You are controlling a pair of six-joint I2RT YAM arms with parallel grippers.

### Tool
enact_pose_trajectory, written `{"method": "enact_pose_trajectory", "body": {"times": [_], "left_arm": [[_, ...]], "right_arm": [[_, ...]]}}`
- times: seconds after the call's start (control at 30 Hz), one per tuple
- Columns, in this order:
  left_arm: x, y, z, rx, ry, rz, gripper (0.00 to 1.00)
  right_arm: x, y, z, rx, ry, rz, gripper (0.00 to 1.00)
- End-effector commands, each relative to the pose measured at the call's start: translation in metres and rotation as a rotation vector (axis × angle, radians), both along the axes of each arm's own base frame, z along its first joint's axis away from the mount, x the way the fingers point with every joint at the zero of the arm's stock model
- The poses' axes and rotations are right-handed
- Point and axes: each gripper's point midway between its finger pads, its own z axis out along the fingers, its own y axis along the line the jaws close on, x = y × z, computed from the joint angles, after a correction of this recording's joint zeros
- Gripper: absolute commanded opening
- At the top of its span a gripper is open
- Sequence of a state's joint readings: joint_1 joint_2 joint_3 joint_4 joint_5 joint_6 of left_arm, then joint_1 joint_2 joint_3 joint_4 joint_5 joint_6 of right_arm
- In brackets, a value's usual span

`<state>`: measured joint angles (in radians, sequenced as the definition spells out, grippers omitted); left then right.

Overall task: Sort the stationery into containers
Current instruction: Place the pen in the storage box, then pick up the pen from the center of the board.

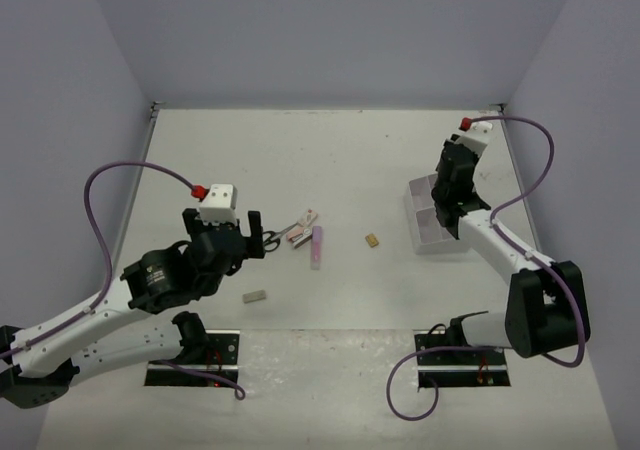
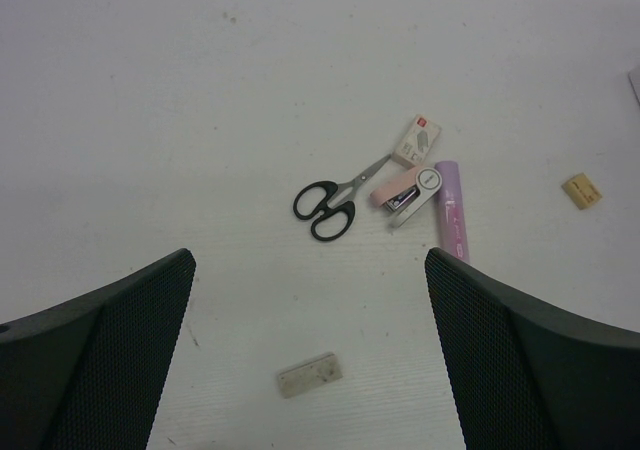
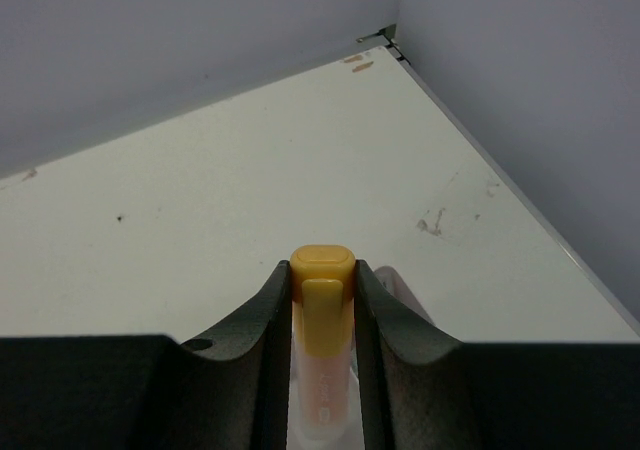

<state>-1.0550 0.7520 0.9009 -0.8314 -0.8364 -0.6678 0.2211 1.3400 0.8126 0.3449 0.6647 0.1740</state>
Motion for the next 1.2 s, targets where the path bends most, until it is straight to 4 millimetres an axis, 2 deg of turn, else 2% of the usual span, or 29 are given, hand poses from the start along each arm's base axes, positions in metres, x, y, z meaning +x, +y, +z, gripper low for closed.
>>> {"method": "enact_pose_trajectory", "body": {"times": [0.0,0.17,0.23,0.37,0.47,0.6,0.7,0.77,0.83,0.9,1.03,1.13,1.17], "left_arm": [[0.002,0.000,0.003,-0.004,-0.020,-0.005,1.00],[0.001,0.000,0.003,-0.009,-0.023,-0.005,1.00],[0.001,0.001,0.004,-0.011,-0.026,-0.003,1.00],[0.001,0.001,0.005,-0.011,-0.027,-0.003,1.00],[0.001,0.002,0.005,-0.013,-0.029,0.000,1.00],[0.001,0.003,0.007,-0.023,-0.034,0.003,1.00],[0.001,0.003,0.007,-0.025,-0.034,0.003,1.00],[0.001,0.003,0.007,-0.023,-0.035,0.004,1.00],[0.001,0.004,0.007,-0.021,-0.035,0.010,1.00],[0.001,0.006,0.008,-0.020,-0.037,0.019,1.00],[0.001,0.017,0.012,-0.034,-0.050,0.075,1.00],[0.000,0.019,0.013,-0.048,-0.056,0.079,1.00],[0.000,0.019,0.014,-0.049,-0.057,0.081,1.00]], "right_arm": [[0.003,-0.005,0.000,0.004,-0.036,-0.028,0.00],[0.005,-0.003,-0.017,-0.013,0.019,-0.018,0.01],[0.003,-0.002,-0.020,-0.009,0.034,-0.015,0.05],[-0.002,0.001,-0.026,0.016,0.051,0.003,0.20],[-0.005,0.003,-0.031,0.038,0.069,0.002,0.44],[-0.006,0.010,-0.024,0.034,0.070,0.024,0.54],[-0.011,0.027,-0.004,0.018,0.040,0.074,0.59],[-0.019,0.046,0.008,0.019,0.031,0.121,0.61],[-0.023,0.066,0.030,0.057,0.012,0.159,0.61],[-0.031,0.090,0.031,0.107,0.050,0.204,0.61],[-0.065,0.175,0.004,0.221,0.253,0.411,0.62],[-0.094,0.230,-0.034,0.284,0.494,0.561,0.62],[-0.096,0.241,-0.032,0.310,0.517,0.591,0.62]]}}
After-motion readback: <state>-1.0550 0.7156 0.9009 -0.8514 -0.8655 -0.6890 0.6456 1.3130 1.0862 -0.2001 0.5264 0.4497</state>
